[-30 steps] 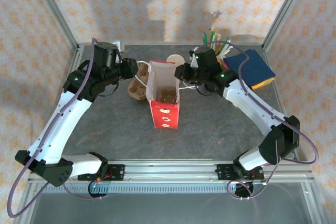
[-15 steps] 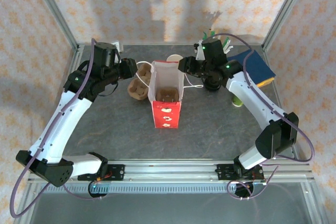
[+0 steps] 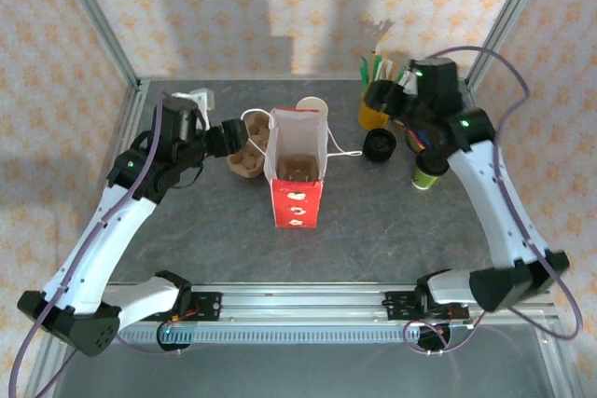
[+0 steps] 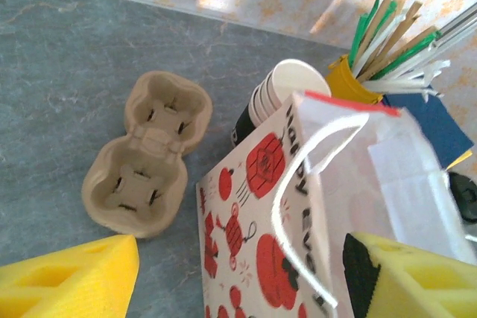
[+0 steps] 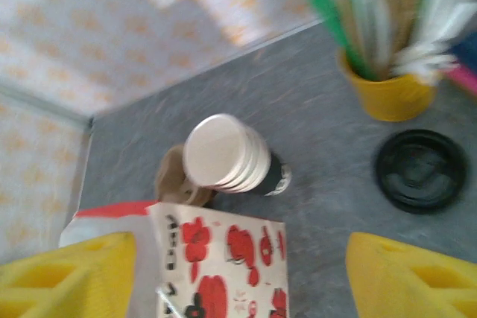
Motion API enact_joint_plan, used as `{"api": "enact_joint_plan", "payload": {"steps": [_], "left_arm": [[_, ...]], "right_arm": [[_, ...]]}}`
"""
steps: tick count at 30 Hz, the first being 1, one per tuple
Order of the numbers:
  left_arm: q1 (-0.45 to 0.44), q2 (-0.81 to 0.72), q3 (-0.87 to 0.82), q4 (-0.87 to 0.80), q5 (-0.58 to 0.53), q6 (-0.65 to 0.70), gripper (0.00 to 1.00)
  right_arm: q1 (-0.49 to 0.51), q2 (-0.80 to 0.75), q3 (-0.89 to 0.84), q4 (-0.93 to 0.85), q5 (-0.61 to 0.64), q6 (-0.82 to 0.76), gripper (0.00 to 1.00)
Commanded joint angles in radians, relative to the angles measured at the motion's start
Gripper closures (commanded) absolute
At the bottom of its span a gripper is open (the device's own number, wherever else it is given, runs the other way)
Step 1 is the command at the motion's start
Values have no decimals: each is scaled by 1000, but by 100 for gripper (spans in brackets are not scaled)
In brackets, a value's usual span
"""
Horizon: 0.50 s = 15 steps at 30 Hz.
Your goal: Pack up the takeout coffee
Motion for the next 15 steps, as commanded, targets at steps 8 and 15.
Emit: {"api": "enact_joint_plan", "payload": {"steps": [8,15], "left_arm": [[5,-184,-428,446,62,23,19],[5,-179,-486,524,76,35,20]], "right_arm": [[-188,-108,-147,-279,250,-52,13],[-294,33,-234,-283,190,-137,12]]}}
